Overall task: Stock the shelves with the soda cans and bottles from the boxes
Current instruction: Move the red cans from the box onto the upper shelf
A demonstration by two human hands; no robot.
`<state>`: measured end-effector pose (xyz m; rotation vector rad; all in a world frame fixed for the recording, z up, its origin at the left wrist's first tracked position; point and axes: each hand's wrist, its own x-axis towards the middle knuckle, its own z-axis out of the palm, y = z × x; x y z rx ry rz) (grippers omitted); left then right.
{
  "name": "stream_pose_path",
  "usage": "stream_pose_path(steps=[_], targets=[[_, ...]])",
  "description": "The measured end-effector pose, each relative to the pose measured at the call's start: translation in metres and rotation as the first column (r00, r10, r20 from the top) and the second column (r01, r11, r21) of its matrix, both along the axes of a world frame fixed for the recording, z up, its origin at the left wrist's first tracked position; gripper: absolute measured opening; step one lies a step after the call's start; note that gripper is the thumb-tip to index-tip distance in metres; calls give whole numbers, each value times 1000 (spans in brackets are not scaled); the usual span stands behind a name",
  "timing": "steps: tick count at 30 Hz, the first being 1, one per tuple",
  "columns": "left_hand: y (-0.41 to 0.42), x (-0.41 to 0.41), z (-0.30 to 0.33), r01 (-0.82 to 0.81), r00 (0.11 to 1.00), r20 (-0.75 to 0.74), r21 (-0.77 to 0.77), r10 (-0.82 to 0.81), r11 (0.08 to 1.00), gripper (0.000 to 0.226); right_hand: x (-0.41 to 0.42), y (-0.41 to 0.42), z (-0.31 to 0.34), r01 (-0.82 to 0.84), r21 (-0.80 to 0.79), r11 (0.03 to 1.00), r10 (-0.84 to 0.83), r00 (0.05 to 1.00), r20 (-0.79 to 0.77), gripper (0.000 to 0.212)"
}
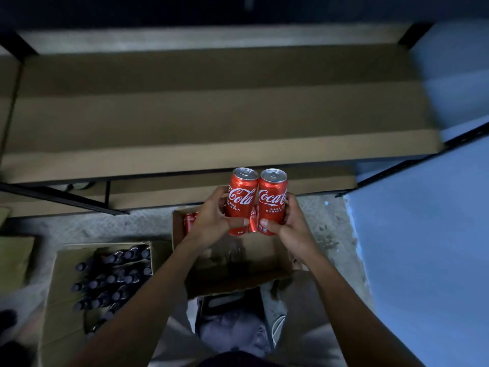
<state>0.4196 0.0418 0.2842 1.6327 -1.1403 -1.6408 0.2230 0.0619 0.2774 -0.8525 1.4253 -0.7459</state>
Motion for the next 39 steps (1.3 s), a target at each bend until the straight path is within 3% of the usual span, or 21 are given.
stream_pose_path(steps=[12, 21, 31, 39], targets=[[-35, -4, 188, 35, 997, -58, -295, -55, 955, 70, -3, -25, 190, 7, -305, 952, 10, 999, 53, 70], [-73, -9, 298, 110, 984, -63, -531, -169, 840, 70, -13, -52, 301, 3, -543, 840, 8, 1000, 18, 74], [-131, -30, 352, 104, 977, -69, -670, -202, 735, 72, -30, -109, 359, 24, -695, 718, -54, 998, -21, 63], [-186, -69, 339, 51, 986, -79, -703, -150, 710, 81, -57, -160, 356, 66, -724, 687, -155, 986, -56, 66]])
